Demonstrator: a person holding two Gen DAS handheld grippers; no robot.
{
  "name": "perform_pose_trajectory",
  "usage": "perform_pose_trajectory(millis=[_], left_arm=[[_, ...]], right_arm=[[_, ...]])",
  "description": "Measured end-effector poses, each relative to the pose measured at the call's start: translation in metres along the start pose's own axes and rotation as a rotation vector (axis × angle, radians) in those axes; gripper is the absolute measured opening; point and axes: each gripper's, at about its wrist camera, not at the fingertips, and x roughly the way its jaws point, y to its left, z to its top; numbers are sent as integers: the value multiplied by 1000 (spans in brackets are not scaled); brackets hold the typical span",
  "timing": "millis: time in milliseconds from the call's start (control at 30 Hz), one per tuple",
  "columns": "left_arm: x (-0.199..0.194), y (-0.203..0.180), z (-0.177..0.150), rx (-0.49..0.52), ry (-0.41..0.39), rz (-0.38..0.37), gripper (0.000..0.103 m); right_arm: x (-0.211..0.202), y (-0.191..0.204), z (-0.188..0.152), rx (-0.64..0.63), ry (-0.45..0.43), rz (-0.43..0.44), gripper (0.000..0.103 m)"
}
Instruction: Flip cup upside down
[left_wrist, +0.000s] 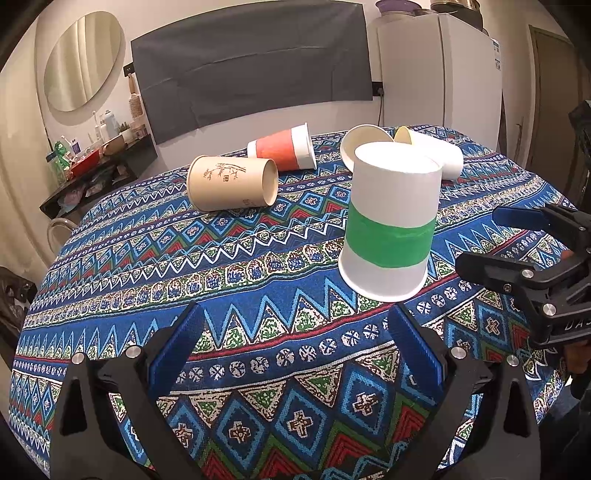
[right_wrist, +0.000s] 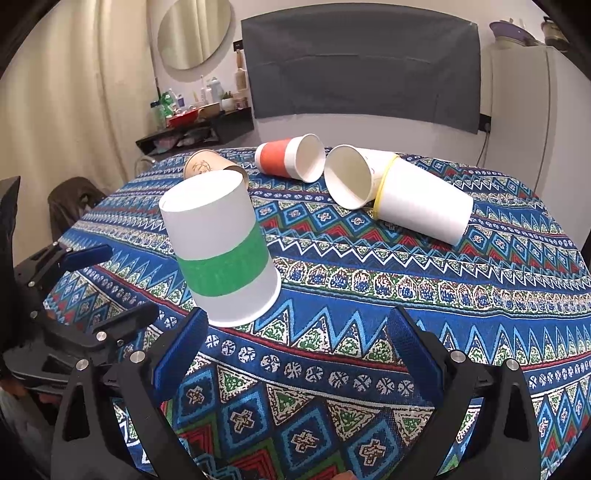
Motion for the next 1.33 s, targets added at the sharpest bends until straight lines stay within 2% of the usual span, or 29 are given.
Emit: perform_pose_trajectory(millis=[1333], left_arm=[[3,3,0,-2,7,-22,97]], right_arm=[[2,1,0,-10,15,3,94]])
